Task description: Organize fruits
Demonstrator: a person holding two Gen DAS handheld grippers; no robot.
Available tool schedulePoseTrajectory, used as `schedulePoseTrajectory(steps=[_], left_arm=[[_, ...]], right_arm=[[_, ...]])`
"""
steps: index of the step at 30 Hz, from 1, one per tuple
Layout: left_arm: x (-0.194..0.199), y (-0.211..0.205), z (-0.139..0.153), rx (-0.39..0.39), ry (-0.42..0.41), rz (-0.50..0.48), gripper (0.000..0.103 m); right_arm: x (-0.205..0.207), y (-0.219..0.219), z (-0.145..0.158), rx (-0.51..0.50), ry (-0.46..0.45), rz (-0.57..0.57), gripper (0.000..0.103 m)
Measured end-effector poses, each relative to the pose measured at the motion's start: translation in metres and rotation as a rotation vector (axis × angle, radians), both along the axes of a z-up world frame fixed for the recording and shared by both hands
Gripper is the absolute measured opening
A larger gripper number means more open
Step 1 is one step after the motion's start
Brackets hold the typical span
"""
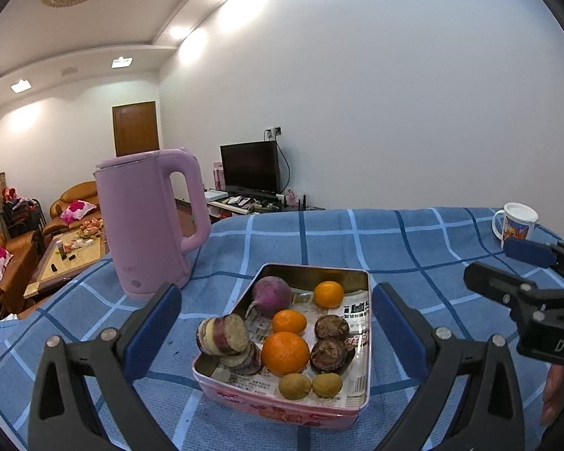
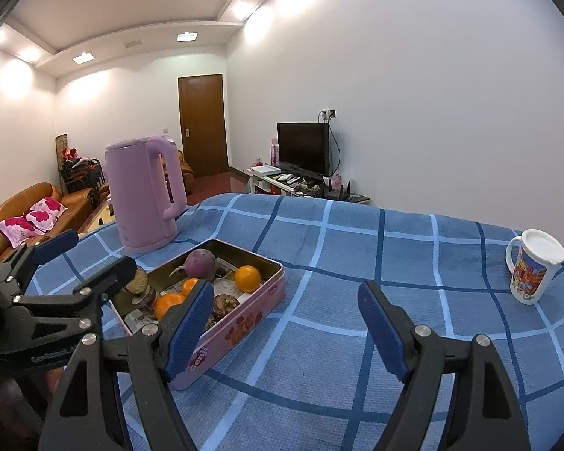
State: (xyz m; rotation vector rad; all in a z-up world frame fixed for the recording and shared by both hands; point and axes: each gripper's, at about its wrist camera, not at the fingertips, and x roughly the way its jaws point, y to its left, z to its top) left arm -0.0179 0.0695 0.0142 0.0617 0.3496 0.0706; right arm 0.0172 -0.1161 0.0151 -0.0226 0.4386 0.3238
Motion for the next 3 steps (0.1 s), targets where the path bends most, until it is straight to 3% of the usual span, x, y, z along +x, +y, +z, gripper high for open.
schedulePoseTrajectory(steps=[3], left_arm=[[-0.0011,-0.0022,-0.0001,0.007,-0.003,-0.004,0.103]], right_arm=[[-0.0005,-0.0023,-0.0004,0.000,0.005,-0.002,0.080]])
